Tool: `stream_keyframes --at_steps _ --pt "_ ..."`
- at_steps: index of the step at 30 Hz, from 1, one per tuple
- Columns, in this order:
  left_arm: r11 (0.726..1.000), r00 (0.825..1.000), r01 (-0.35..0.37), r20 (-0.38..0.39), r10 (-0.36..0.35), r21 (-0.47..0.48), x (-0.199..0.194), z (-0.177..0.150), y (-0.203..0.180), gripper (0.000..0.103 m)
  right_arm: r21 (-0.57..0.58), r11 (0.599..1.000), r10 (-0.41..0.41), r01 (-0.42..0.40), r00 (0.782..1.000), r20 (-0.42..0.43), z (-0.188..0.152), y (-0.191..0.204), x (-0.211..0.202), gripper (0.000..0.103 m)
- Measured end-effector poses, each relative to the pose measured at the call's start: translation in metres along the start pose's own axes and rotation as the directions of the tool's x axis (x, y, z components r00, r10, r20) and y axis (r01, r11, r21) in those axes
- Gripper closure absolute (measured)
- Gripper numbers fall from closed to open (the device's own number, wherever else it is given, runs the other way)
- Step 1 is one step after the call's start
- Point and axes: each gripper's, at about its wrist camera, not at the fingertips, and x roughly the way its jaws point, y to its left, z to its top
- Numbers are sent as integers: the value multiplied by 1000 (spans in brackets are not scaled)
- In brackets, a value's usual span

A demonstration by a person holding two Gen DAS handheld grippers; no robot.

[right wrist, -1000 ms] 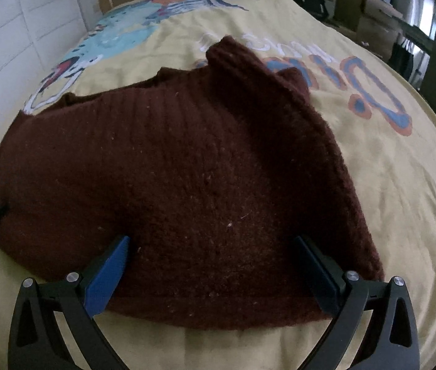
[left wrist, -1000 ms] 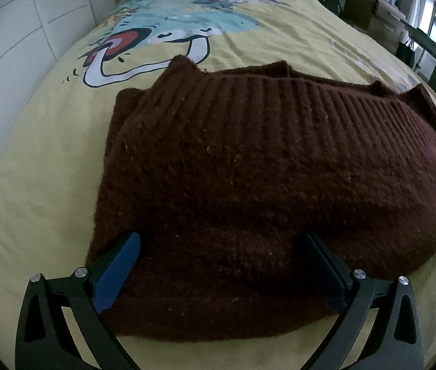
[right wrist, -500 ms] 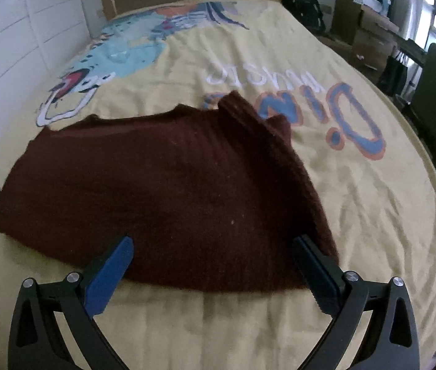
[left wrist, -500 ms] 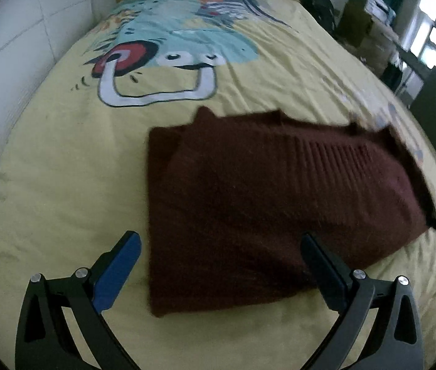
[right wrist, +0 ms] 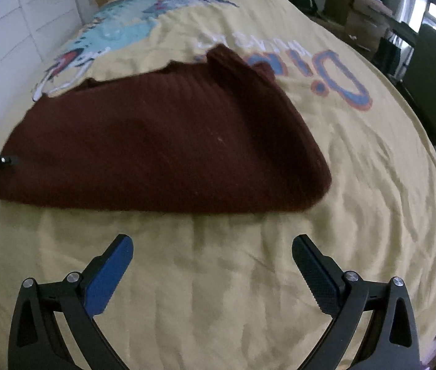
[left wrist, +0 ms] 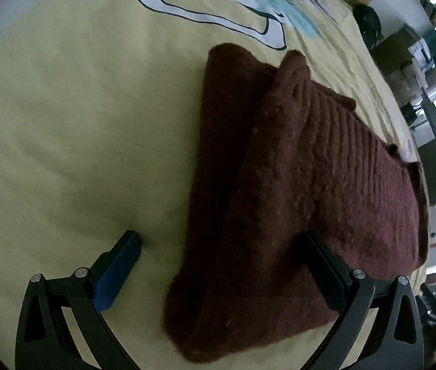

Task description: Fold small clothes

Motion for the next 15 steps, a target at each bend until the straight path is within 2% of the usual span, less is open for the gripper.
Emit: stream_keyframes --at_steps 4,5,7,8,9,10,13,15 --pt "997 1000 -4 -19 6 75 6 -3 -14 5 16 1000 -12 12 1000 -11 -1 -5 4 0" --pt "996 1000 -12 -23 14 90 7 -4 -17 13 19 1000 -15 15 1000 -11 -1 -6 4 0" --pt "993 1000 6 -23 -3 117 5 -8 -24 44 28 999 -16 17 1000 -7 -1 -9 3 0" --pt "993 999 20 -31 -16 120 3 -8 -27 51 32 999 -16 17 1000 -6 -1 -10 3 0" --pt "992 998 40 -42 -35 121 2 -7 -29 67 37 999 -17 17 1000 -8 -1 -12 3 0" --pt "991 997 56 -52 -50 120 1 -7 -32 71 40 999 -17 17 1000 -8 -2 -13 3 0" --pt "988 999 19 -39 -13 156 -7 -7 -45 75 56 998 -9 9 1000 -9 -1 -18 0 0" --pt "992 999 22 -37 -18 122 -15 -6 -50 76 67 998 -5 5 1000 -3 0 -23 -3 0"
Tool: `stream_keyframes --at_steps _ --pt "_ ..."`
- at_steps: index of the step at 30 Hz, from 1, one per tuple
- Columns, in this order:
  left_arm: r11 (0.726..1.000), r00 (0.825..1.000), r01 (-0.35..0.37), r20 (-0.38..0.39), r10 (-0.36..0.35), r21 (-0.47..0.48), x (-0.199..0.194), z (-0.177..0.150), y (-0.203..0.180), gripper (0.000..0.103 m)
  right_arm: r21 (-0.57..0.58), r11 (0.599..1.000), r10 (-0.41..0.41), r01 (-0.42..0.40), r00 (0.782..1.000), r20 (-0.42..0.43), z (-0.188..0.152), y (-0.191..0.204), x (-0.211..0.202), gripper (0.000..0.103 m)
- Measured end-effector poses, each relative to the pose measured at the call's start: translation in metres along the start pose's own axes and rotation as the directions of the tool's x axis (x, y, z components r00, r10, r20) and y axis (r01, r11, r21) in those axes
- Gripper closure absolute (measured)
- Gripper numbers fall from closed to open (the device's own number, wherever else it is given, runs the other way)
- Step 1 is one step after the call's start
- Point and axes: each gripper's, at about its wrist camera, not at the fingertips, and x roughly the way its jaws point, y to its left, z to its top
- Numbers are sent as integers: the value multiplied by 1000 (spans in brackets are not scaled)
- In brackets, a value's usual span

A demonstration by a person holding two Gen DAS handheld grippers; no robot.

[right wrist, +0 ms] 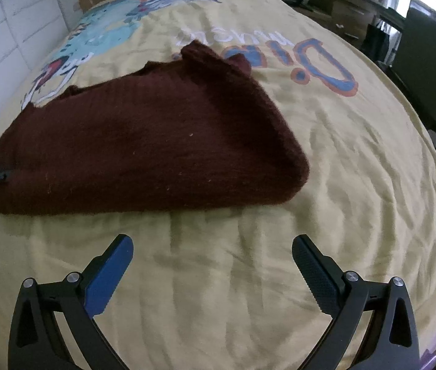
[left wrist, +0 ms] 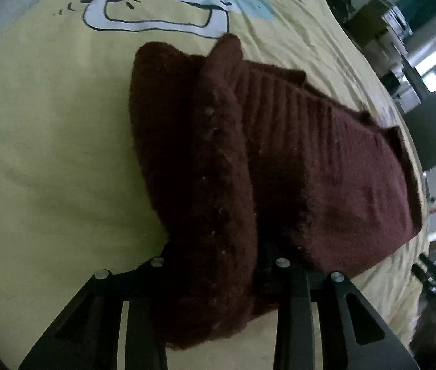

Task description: Fold small clothes

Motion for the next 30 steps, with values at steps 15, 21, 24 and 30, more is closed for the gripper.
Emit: stream_keyframes --at_steps 15,21,24,30 --pt "985 994 103 30 -109 141 -45 65 -182 77 93 994 43 -54 992 119 29 -50 -42 0" --pt "976 990 134 27 -141 174 -19 74 -256 78 124 991 31 -49 989 144 32 -82 -54 0" --pt "971 994 103 0 -106 214 5 62 -286 78 141 990 11 -29 991 133 29 -96 -53 0" --pt "970 999 -6 -49 18 244 59 33 -305 76 175 985 -7 -4 998 66 16 -114 -37 0"
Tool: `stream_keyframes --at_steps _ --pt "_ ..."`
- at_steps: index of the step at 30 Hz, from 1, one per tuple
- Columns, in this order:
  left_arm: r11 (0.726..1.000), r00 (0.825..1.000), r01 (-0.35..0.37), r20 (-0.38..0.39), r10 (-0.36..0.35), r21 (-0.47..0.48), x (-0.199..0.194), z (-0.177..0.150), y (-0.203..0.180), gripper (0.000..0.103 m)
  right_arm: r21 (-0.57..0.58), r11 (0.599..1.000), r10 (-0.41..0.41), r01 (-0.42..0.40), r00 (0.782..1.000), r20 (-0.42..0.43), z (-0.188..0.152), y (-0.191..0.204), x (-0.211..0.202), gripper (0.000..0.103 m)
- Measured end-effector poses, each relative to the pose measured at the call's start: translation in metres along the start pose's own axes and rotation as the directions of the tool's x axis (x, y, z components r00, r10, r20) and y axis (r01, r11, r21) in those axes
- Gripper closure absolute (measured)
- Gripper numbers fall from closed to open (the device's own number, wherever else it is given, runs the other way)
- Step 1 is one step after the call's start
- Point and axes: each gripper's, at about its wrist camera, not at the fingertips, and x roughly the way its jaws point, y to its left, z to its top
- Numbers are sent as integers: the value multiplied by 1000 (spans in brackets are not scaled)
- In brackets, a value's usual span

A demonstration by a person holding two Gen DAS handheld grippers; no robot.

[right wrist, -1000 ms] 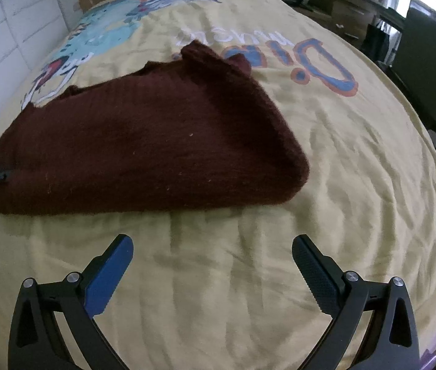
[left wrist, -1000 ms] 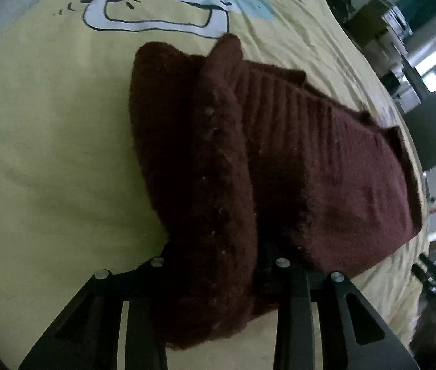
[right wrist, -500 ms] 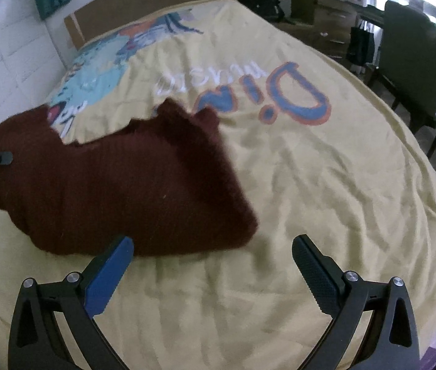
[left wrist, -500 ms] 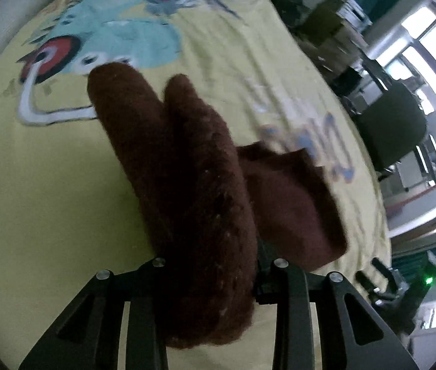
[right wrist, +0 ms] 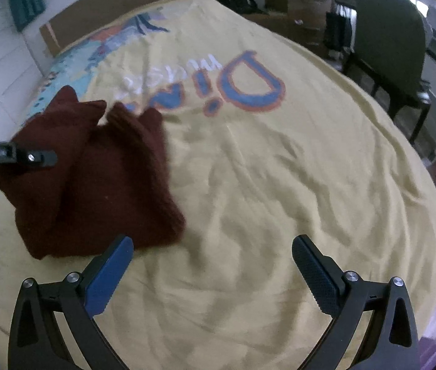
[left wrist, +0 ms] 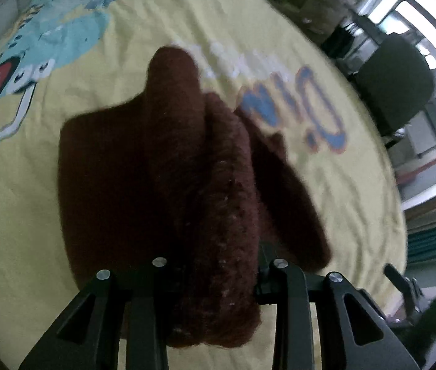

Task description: Fold small clothes

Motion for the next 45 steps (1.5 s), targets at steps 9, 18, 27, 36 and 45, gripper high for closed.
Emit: stream_keyframes --at_steps 9,18,27,36,45 --pt "997 996 -78 -35 78 24 24 4 -15 49 26 1000 0 1 999 -43 -12 -12 13 0" --pt "998 999 -41 34 39 55 -14 4 -11 1 7 1000 4 -4 999 -45 -13 -5 9 0" --pt "998 996 22 90 -16 -58 -74 5 43 1 -75 996 46 -48 999 -22 3 29 -9 0" --pt "989 992 -74 93 87 -131 -94 -35 128 1 -181 973 138 -142 990 -32 74 94 -26 0" --pt "977 997 -64 29 71 -204 -73 -95 173 1 -287 939 130 -190 968 -214 136 182 17 22"
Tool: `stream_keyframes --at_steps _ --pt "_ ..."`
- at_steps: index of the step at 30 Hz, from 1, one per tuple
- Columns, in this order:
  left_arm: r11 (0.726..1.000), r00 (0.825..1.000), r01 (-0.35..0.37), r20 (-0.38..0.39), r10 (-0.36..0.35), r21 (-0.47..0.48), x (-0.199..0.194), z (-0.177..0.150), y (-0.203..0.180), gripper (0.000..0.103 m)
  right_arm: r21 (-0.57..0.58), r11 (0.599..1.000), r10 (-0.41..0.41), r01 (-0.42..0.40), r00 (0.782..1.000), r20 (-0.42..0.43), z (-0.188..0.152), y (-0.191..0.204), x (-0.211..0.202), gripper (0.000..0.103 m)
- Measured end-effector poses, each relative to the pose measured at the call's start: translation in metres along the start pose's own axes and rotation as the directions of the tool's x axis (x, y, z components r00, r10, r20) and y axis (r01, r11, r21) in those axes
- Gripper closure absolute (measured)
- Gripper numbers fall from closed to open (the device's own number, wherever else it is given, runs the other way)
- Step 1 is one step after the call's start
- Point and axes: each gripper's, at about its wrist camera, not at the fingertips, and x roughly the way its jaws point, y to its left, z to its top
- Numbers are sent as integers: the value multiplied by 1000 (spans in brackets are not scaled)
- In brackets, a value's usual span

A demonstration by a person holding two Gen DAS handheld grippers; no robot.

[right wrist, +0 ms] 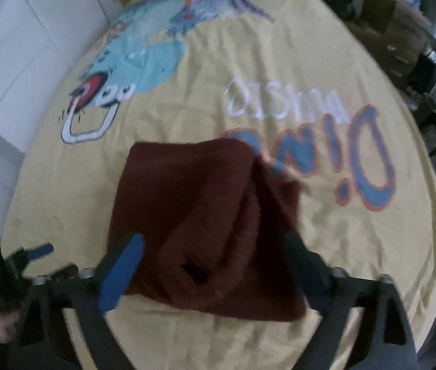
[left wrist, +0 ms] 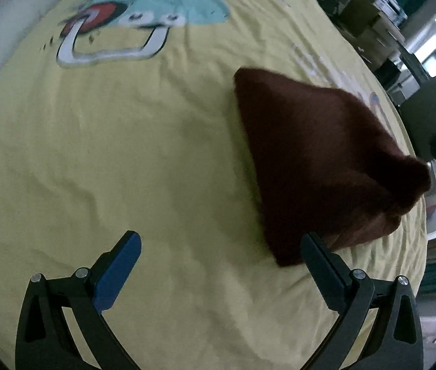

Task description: Fold small clothes

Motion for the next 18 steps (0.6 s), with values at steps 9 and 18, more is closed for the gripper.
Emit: stream_keyframes --at_steps 9,18 --pt "1000 999 11 -52 -11 2 17 -19 10 1 15 1000 -14 18 970 -244 -11 1 78 26" --pt "1000 998 4 -60 -3 12 18 -19 8 1 85 993 98 -85 983 -153 -33 -26 63 78"
